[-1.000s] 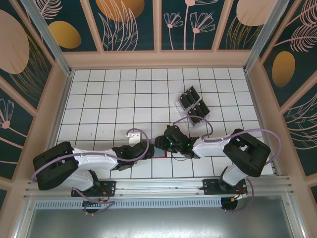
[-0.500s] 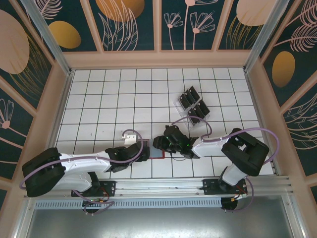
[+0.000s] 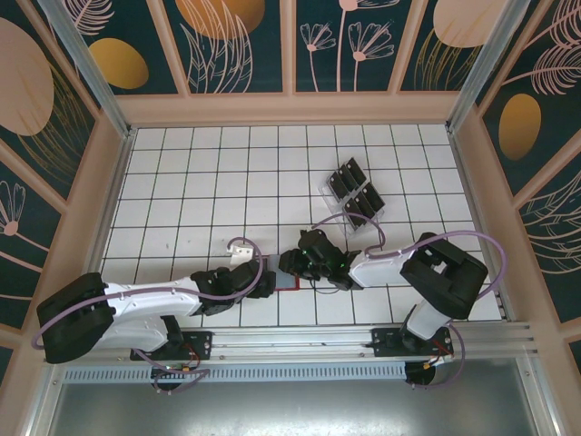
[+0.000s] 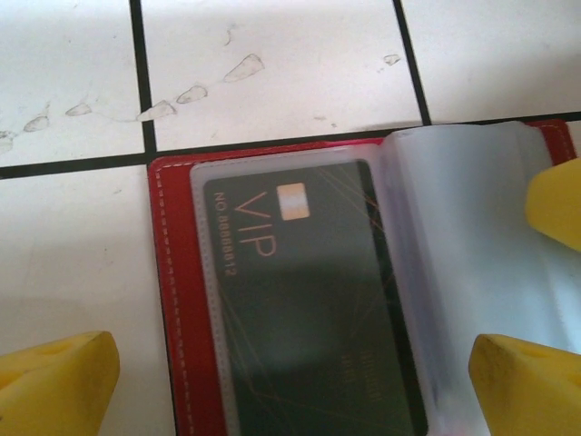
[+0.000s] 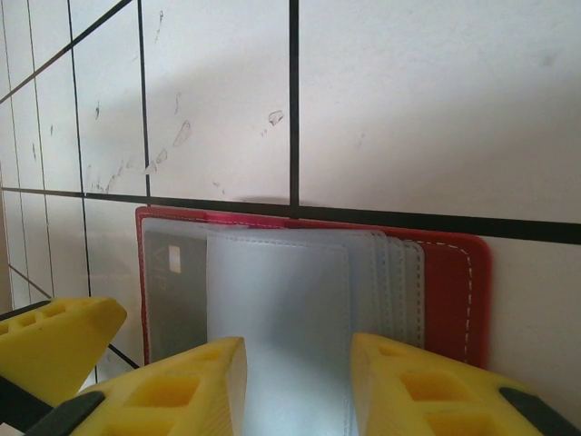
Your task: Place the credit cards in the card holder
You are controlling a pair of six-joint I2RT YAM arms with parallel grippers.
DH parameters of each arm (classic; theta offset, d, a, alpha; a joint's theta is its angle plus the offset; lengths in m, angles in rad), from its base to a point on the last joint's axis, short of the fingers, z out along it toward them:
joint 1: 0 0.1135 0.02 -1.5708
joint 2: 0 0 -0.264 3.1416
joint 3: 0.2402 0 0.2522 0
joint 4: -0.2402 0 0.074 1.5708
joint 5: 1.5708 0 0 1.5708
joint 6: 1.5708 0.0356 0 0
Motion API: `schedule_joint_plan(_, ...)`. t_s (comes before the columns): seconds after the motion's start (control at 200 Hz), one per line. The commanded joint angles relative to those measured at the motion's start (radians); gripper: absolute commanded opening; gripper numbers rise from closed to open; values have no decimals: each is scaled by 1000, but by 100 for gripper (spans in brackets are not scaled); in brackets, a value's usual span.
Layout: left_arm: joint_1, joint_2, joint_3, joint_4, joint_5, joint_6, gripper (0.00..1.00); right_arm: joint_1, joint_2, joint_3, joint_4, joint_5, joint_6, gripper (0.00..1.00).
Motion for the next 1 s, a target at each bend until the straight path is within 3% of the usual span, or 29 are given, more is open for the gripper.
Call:
schedule_joint_plan(0.0, 3, -28, -18, 31, 21, 36, 98, 8, 33, 14, -2, -12, -3, 36)
schedule_joint_plan(0.23, 3, 4, -24, 50, 21, 46, 98, 8, 35, 11, 4, -12, 3, 36)
schedule_joint_plan(0.571, 3, 141, 29, -108, -107, -51, 98, 8, 28, 4, 3, -11, 5, 40)
schedule_joint_plan(0.991, 3, 140, -17, -58, -78, -95, 97, 7, 25, 6, 11, -24, -10, 43)
